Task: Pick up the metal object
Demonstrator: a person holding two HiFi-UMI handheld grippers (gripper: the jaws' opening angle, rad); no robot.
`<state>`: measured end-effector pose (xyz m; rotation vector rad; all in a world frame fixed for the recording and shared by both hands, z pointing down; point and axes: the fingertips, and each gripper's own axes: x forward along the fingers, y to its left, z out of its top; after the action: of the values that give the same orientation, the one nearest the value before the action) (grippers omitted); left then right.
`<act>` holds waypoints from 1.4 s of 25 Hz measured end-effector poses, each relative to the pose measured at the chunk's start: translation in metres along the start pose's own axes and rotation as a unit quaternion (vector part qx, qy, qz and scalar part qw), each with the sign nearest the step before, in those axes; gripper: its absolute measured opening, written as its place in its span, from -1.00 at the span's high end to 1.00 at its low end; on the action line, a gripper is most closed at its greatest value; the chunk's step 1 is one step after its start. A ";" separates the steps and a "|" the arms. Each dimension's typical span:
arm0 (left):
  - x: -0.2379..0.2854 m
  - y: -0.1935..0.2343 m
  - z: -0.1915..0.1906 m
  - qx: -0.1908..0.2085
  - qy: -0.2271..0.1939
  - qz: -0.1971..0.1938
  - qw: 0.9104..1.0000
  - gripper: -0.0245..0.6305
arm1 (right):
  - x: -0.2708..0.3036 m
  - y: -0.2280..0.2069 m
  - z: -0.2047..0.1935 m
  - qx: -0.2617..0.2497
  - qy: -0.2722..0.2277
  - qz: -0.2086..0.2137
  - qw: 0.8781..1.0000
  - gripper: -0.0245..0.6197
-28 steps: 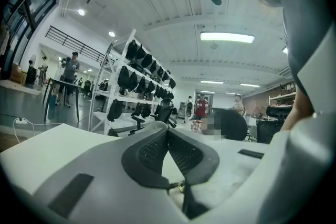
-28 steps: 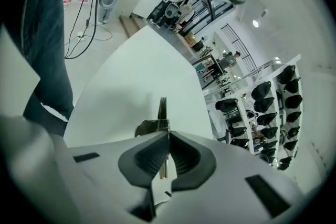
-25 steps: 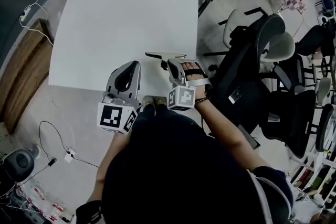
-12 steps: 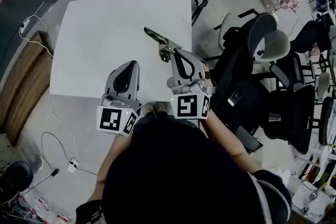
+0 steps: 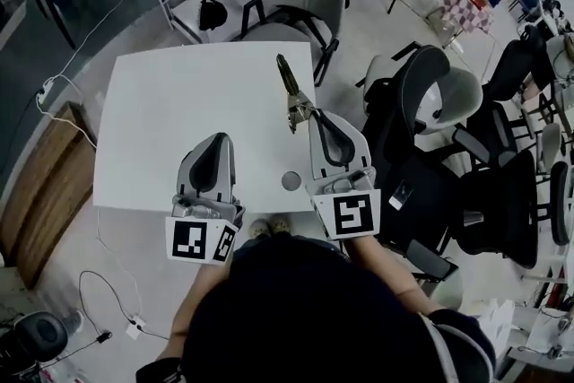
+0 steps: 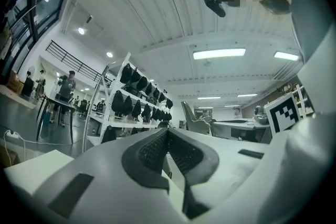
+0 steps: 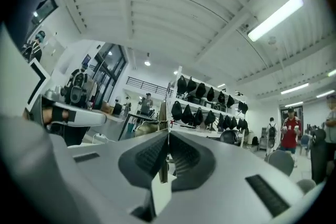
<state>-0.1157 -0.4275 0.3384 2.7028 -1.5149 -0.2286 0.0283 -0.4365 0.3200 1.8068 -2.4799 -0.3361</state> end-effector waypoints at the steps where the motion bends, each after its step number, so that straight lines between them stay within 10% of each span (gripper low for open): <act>1: 0.001 -0.001 0.004 0.007 -0.001 0.000 1.000 0.85 | -0.003 -0.003 -0.002 0.010 0.009 -0.003 1.000 0.82; 35: 0.018 -0.014 0.022 0.048 0.004 0.000 0.999 0.85 | -0.012 -0.025 -0.007 0.074 0.021 -0.026 0.997 0.83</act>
<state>-0.0982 -0.4346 0.3132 2.7717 -1.5642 -0.1489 0.0561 -0.4337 0.3224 1.9148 -2.4928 -0.1185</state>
